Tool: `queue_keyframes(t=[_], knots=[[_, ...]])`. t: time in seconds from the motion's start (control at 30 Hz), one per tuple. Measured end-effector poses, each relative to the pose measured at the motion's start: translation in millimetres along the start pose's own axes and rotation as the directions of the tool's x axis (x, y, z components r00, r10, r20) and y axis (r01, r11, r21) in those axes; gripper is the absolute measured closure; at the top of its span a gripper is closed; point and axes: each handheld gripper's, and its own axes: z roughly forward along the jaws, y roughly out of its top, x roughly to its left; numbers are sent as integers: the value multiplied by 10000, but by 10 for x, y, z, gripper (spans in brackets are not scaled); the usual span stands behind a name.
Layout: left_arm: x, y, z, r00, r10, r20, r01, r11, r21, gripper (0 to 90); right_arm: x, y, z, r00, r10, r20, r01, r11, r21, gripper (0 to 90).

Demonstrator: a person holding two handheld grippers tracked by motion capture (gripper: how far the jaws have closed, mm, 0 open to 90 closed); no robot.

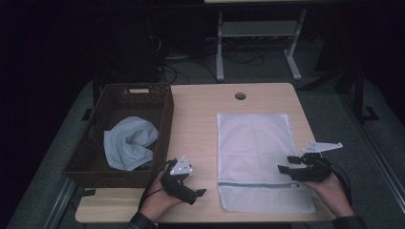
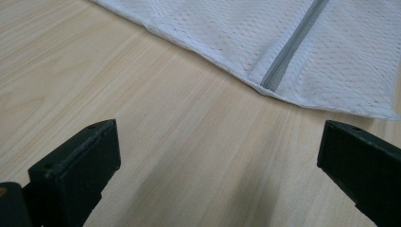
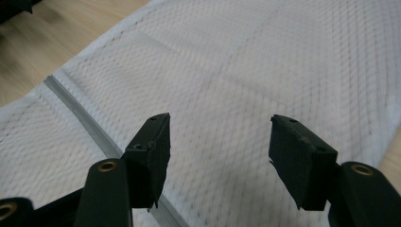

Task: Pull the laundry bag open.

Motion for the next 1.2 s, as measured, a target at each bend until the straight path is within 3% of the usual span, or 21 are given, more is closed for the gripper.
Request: queue_keyframes(t=[0.3,0.7,0.97,1.2], knots=[[-2,0,-3,10000,13,-23,-13,10000,22,0,-22,-213,-110,9999,102,50,-103,9998,182,378],[-5,3,-9,10000,-16,-71,16,10000,-2,0,-143,-459,-281,9969,660,425,-668,9976,178,386],[-7,5,-9,10000,-19,-81,19,10000,-5,0,-182,-583,-346,9951,843,524,-862,9957,343,435],[-10,7,-9,10000,-4,-73,4,10000,-2,0,-178,-607,-313,9967,638,509,-666,9962,560,482]])
